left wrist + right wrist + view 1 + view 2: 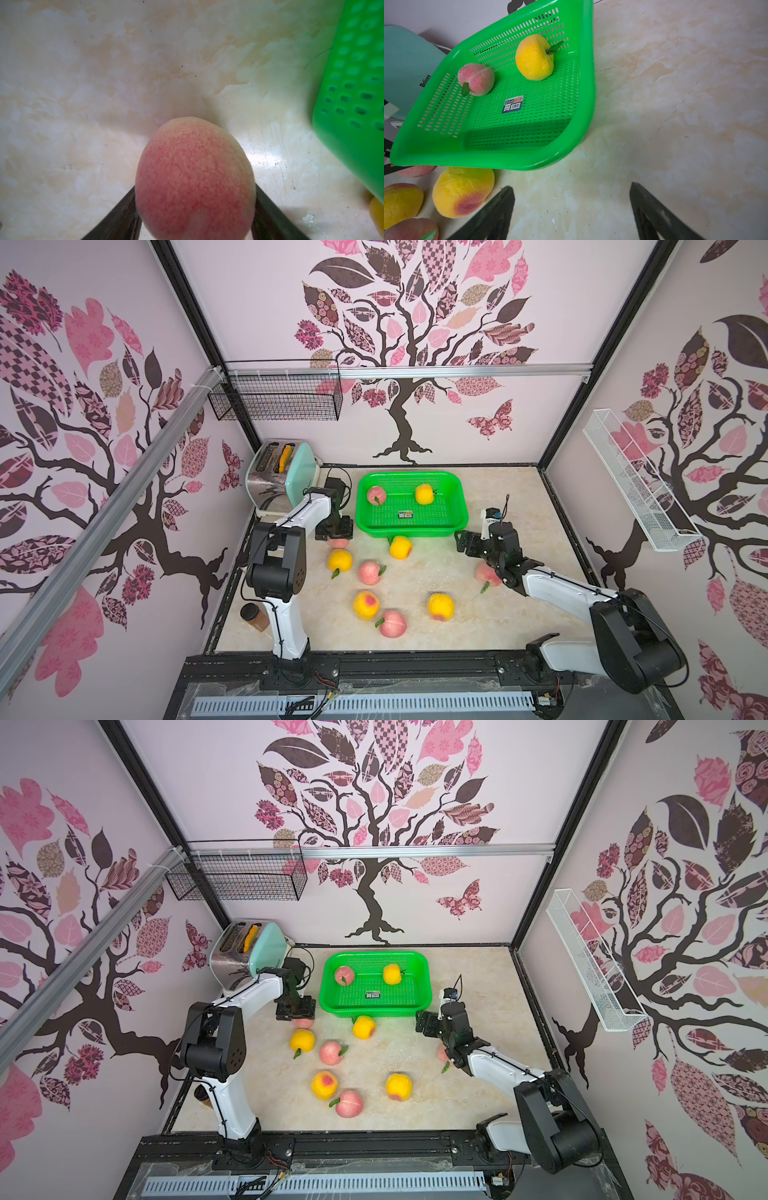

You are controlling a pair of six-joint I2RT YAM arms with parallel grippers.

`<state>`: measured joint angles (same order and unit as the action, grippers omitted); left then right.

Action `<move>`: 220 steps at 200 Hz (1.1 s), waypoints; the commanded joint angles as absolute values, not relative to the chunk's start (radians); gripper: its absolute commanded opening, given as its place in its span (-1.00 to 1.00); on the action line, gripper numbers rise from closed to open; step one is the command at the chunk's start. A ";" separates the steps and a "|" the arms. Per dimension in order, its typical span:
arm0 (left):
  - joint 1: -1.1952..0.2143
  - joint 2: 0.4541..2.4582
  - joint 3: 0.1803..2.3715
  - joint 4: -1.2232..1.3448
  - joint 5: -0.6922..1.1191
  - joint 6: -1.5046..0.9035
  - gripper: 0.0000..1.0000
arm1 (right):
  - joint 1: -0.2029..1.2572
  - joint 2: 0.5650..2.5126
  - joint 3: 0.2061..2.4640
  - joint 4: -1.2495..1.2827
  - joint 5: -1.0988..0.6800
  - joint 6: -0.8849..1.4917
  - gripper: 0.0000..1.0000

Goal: Put the peaches into the basket
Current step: Pick up the peach from the center of the board.

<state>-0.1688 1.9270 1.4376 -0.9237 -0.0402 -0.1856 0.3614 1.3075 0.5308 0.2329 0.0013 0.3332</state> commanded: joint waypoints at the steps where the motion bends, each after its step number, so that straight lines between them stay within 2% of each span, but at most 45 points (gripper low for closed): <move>1: -0.165 1.896 1.420 -0.905 -0.034 -0.183 0.33 | 0.365 1.300 0.569 0.233 0.012 0.330 0.79; 220: -0.162 1.769 1.404 -0.908 -0.066 -0.162 0.30 | 0.372 1.307 0.563 0.254 0.000 0.348 0.78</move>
